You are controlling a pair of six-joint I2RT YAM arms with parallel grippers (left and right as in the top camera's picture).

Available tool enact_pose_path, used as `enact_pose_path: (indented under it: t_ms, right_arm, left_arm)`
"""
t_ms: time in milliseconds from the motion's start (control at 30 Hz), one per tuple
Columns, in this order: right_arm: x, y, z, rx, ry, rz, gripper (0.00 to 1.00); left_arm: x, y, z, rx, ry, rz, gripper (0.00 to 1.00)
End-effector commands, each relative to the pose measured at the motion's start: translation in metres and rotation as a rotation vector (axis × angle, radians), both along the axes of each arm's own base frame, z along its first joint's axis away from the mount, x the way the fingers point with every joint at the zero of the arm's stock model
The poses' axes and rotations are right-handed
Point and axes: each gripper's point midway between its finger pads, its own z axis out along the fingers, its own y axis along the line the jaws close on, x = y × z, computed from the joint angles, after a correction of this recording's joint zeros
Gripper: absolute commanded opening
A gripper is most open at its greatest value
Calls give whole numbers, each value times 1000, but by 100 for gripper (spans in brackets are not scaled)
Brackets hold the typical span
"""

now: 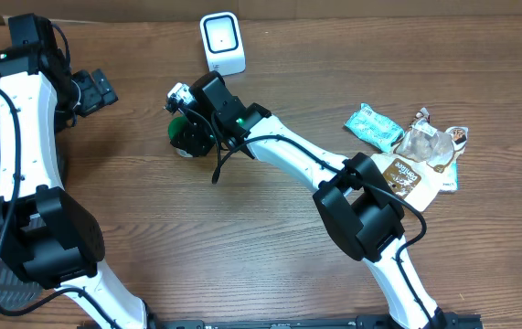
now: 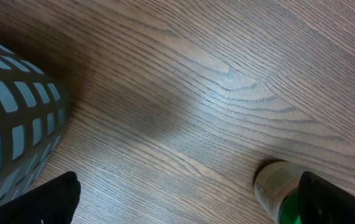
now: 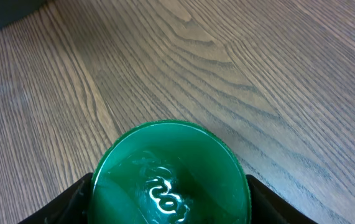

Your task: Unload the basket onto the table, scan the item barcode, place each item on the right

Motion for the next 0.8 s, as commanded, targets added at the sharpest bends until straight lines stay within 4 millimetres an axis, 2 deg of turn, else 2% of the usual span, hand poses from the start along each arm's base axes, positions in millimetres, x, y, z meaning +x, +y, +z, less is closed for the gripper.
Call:
enact_pose_path:
  t_ms: [0,133,200,300,367,467,600,767]
  right_arm:
    - [0,4,20,19,-8,6,52]
    - [-6,-7,56,21,-11,-1,50]
    - [-12,-19,77,15,-3,-10,50]
    - [-21,-44,101,-4,50,-66,46]
    - [-26,-64,110,-27,100,-122,44]
    - [-33,-102,109,-97,195,-220,41]
    - [-42,-140,90,-194,311,-276,39]
    - [-44,-172,67,-248,402,-344,40]
  left_arm:
    - [0,-2,-4,7,10,-2,100]
    - [1,-2,-4,7,9,-2,99]
    - [0,-2,-4,7,10,-2,100]
    - [0,-2,-4,7,10,-2,100]
    - [0,-2,-4,7,10,-2,99]
    - [0,-2,-4,7,10,-2,99]
    - [0,-2,-4,7,10,-2,100]
    - [0,-2,-4,7,10,-2,99]
